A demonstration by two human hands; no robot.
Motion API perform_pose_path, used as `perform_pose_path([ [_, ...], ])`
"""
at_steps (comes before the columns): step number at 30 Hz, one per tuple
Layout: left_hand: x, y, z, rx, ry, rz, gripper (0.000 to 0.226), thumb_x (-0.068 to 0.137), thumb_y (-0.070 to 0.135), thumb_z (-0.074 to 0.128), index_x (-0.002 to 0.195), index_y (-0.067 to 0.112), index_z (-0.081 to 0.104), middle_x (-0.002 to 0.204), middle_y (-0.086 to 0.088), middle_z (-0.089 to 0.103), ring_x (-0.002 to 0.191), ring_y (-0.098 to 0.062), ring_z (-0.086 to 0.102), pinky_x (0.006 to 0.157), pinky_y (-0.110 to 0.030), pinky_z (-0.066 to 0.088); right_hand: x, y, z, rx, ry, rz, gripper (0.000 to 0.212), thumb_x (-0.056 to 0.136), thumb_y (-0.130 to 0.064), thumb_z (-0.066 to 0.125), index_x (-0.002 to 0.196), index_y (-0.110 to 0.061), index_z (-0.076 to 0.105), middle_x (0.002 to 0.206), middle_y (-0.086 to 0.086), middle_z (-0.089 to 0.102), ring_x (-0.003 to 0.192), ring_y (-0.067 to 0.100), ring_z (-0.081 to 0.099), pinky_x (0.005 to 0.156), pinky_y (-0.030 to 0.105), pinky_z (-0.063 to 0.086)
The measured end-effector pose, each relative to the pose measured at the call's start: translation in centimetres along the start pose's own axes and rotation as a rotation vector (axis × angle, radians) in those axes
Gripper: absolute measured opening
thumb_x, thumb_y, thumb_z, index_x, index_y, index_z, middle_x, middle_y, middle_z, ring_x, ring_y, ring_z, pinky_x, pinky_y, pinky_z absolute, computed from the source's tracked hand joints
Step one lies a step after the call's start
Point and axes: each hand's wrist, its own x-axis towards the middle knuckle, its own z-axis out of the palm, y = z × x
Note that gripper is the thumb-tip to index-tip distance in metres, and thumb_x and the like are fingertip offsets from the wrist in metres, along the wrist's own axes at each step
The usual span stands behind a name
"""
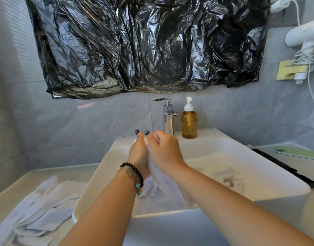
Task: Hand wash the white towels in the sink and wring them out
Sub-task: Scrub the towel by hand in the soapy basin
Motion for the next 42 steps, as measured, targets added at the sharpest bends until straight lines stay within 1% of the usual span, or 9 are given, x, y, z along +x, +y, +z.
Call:
perform_pose_path([
  [6,0.2,0.3,-0.7,0.075,0.118,0.071,0.012,0.091,0.015,0.051,0.079,0.015,0.050,0.067,-0.008,0.046,0.067,-0.022,0.052,0.057,-0.029,0.042,3.1,-1.7,2.0,-0.067,-0.014,0.169,0.045,0.099,-0.029,0.038,0.057,-0.011,0.044,0.062,0.007,0.046,0.071,0.030,0.048,0.053,0.032,0.028],
  [10,0.7,1.1,-1.6,0.123,0.088,0.106,0.021,0.090,0.034,0.039,0.073,0.022,0.045,0.075,0.002,0.047,0.074,-0.018,0.051,0.071,-0.031,0.046,-0.3,-2.4,3.4,-0.193,-0.139,-0.008,0.040,0.100,-0.029,0.035,0.085,-0.006,0.065,0.089,0.016,0.064,0.084,0.032,0.057,0.069,0.034,0.040],
  [15,0.5,0.4,-0.5,0.106,-0.041,0.055,0.030,0.105,0.017,0.036,0.081,0.017,0.053,0.079,-0.004,0.056,0.069,-0.018,0.055,0.066,-0.032,0.050,4.9,-0.3,1.3,-0.110,-0.099,0.225,0.043,0.098,-0.019,0.037,0.057,-0.007,0.040,0.066,0.010,0.047,0.077,0.029,0.049,0.065,0.030,0.031],
  [20,1.4,1.1,-2.7,0.066,0.082,-0.057,0.032,0.098,0.014,0.038,0.066,0.016,0.041,0.052,-0.002,0.046,0.048,-0.016,0.049,0.055,-0.026,0.034,0.1,-1.9,3.0,-0.252,-0.189,-0.025,0.036,0.100,-0.022,0.034,0.091,-0.005,0.065,0.091,0.016,0.063,0.089,0.033,0.058,0.068,0.033,0.038],
  [24,0.3,0.8,-1.1,0.091,-0.015,-0.007,0.027,0.101,0.010,0.036,0.080,0.009,0.053,0.076,-0.010,0.055,0.070,-0.023,0.057,0.065,-0.034,0.049,4.6,-0.4,1.2,-0.284,-0.197,0.094,0.035,0.098,-0.014,0.036,0.073,0.002,0.055,0.101,0.026,0.064,0.096,0.038,0.058,0.070,0.030,0.034],
  [29,0.2,1.0,-1.2,-0.015,-0.086,0.046,0.015,0.092,0.012,0.047,0.081,0.005,0.056,0.078,-0.014,0.056,0.075,-0.026,0.059,0.073,-0.036,0.050,4.9,0.7,2.2,-0.062,-0.063,0.163,0.048,0.099,-0.019,0.040,0.051,-0.013,0.032,0.054,0.004,0.036,0.057,0.021,0.037,0.057,0.030,0.026],
  [32,-0.5,1.3,-1.8,-0.008,-0.163,-0.001,0.036,0.099,0.031,0.047,0.084,0.008,0.071,0.087,-0.011,0.071,0.076,-0.024,0.067,0.077,-0.033,0.050,5.2,1.9,0.3,0.241,-0.043,0.305,0.043,0.098,-0.026,0.048,0.058,-0.015,0.036,0.059,0.003,0.034,0.061,0.019,0.036,0.059,0.029,0.028],
  [36,-1.1,1.6,-1.5,0.005,-0.276,-0.100,0.039,0.103,0.035,0.045,0.119,0.008,0.067,0.116,-0.012,0.072,0.103,-0.026,0.068,0.092,-0.037,0.051,5.4,2.5,-3.1,0.783,0.022,0.461,0.028,0.097,-0.016,0.053,0.070,-0.011,0.055,0.067,0.007,0.052,0.069,0.023,0.054,0.068,0.033,0.046],
  [42,-0.3,0.7,-2.0,0.162,-0.148,-0.206,0.037,0.090,0.032,0.069,0.121,0.013,0.069,0.107,-0.011,0.075,0.097,-0.028,0.071,0.081,-0.037,0.057,4.7,4.1,-4.3,0.391,0.008,0.357,0.021,0.096,-0.022,0.053,0.081,-0.007,0.056,0.077,0.008,0.041,0.073,0.021,0.039,0.066,0.031,0.031],
])
